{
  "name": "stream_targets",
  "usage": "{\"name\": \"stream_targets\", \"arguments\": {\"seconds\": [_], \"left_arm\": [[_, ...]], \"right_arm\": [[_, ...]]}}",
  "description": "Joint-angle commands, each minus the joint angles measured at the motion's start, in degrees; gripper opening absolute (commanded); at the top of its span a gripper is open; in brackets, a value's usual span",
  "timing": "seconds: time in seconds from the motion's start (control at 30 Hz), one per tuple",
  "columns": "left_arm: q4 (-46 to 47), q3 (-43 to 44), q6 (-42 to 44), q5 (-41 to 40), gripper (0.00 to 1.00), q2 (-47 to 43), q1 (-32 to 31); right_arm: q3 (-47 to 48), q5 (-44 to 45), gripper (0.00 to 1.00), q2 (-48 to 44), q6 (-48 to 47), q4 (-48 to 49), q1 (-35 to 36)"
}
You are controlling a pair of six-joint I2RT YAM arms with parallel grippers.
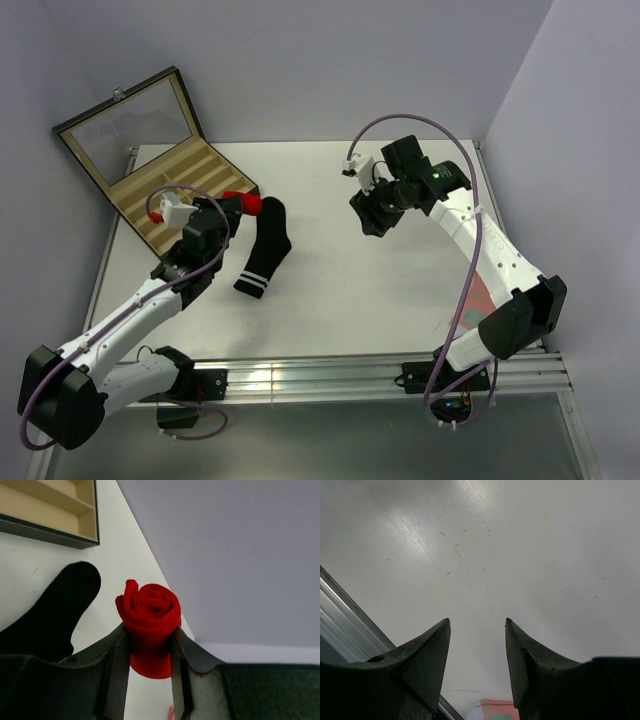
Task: Roll the socks
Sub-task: Place the sock in the storage box.
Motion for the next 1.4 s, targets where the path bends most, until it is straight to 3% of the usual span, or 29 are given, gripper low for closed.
{"name": "stream_targets", "arguments": {"seconds": [0.0,0.07,0.27,0.5,0.7,0.9,1.07,1.37], "left_arm": [[-4.32,4.02,-13.22,-11.08,0.00,1.75,0.24],[-8.63,6.12,-21.45,-15.73,0.00,3.15,0.24],[-20.31,11.49,-35.02,-24.10,0.00,6.23,0.86],[-28.06,8.95,-41.81,-27.00,0.00,6.85,4.72],[-23.24,1.04,-42.60,-24.29,0.00,6.23,9.47],[-20.17,-4.41,-48.66,-24.37,0.00,7.37,10.70],[-21.82,-1.96,-50.59,-23.40,0.00,12.56,12.99],[-7.61,-4.23,-45.16,-20.42,0.00,14.76,16.41]], "right_arm": [[4.04,2.11,0.55,-1.21,-4.24,-4.82,-1.00],[6.07,1.67,0.55,-0.60,-4.60,-6.58,-0.91],[12.49,1.40,0.55,1.42,-6.10,-10.02,-1.00],[13.99,0.09,0.55,2.83,-8.21,-10.90,-1.18],[13.20,-2.46,0.55,4.59,-7.60,-10.72,-1.18],[12.32,-4.31,0.55,5.64,-6.80,-10.64,-1.18],[11.18,-4.39,0.55,5.91,-7.06,-9.93,-1.18],[9.68,-4.31,0.55,6.78,-7.59,-8.35,-1.18]]}}
